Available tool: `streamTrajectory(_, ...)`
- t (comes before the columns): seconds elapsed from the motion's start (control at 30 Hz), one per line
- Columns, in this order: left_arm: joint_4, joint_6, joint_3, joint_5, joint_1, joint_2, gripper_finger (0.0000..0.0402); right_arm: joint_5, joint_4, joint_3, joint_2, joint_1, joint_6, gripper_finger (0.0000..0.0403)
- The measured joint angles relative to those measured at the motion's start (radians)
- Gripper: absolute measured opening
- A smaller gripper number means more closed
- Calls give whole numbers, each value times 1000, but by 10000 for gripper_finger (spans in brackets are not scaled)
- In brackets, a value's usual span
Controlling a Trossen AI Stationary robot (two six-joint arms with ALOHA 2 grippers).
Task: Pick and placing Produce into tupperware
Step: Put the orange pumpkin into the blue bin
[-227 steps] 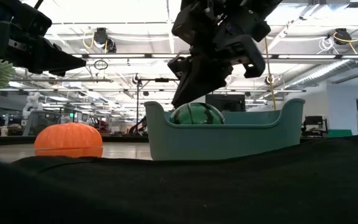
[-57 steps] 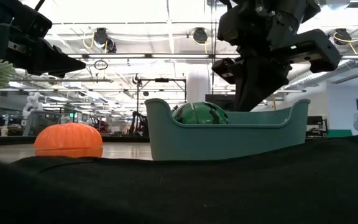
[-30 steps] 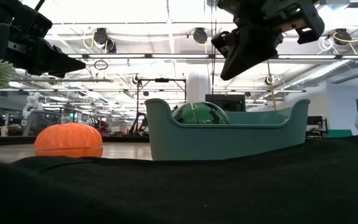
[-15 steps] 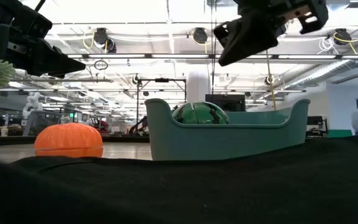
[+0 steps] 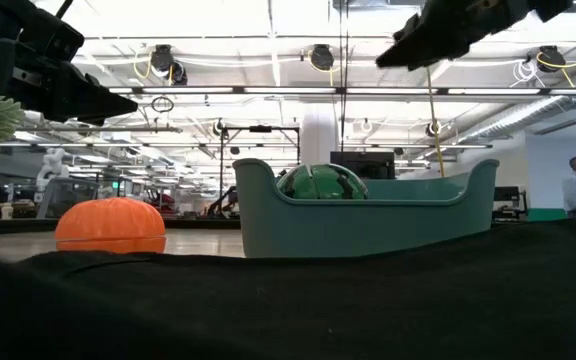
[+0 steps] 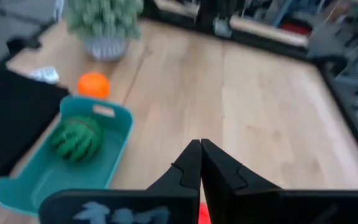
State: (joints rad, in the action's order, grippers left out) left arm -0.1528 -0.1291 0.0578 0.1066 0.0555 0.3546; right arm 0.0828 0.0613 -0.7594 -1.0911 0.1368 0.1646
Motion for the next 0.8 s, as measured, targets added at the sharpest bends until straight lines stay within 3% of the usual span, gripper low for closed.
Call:
streamTrajectory(0.23,-1,1,0,0,0,0,31,-4,-131,102,182,-7,-8,0)
streamTrajectory(0.8,0,42,0,-13,0,0,31,51,-405,497,553,-79,-100,0)
